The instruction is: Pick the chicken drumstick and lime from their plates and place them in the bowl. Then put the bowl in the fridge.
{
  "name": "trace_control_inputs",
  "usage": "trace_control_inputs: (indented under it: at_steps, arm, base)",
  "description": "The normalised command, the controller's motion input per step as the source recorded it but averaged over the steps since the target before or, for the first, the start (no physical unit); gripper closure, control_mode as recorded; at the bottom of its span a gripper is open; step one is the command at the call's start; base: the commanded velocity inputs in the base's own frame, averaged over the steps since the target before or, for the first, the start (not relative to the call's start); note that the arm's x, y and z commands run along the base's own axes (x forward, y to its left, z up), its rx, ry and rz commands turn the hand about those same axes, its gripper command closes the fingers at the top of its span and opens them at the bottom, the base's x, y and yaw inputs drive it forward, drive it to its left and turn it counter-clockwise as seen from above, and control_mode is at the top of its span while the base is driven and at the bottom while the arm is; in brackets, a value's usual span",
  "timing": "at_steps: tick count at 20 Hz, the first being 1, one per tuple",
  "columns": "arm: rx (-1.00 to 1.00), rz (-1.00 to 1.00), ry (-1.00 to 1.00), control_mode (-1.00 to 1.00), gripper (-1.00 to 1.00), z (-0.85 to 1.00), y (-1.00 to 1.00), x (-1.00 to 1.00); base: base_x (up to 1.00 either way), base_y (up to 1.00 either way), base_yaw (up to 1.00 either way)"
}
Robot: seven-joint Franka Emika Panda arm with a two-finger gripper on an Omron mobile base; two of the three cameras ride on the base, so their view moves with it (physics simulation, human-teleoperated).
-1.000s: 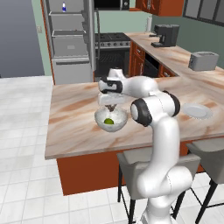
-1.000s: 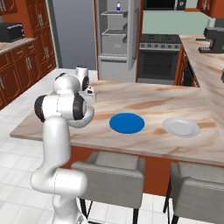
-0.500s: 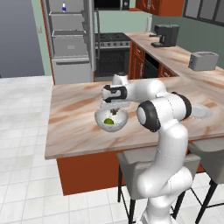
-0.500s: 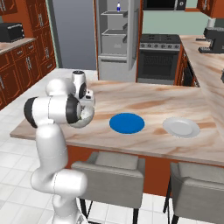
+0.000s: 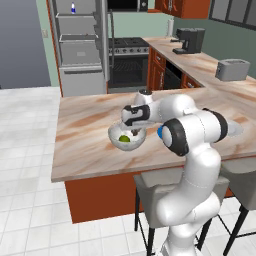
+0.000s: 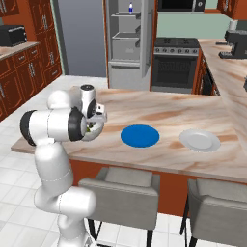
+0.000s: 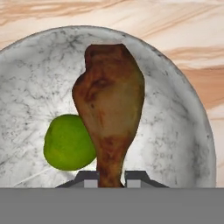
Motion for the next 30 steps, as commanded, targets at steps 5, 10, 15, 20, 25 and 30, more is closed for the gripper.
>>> trace_control_inputs:
  at_steps: [5, 10, 15, 20, 25, 30]
  arm:
    - [0.00, 0.00, 0.00, -1.00, 1.00, 0.00, 0.07, 0.33]
    - [0.00, 0.00, 0.00, -1.00, 1.00, -0.01, 0.02, 0.15]
    - [0.00, 0.00, 0.00, -1.00, 1.00, -0.07, 0.01, -0.02]
    - [0.00, 0.00, 0.00, -1.00, -1.00, -0.08, 0.01, 0.00]
    - [0.00, 0.00, 0.00, -1.00, -1.00, 0.00, 0.00, -0.08]
    - [0.00, 0.00, 0.00, -1.00, -1.00, 0.04, 0.00, -0.22]
  base:
    - [0.00, 0.00, 0.00]
    - [0.00, 0.00, 0.00]
    - [0.00, 0.00, 0.00]
    - [0.00, 0.00, 0.00]
    - [0.00, 0.00, 0.00]
    - [0.00, 0.00, 0.00]
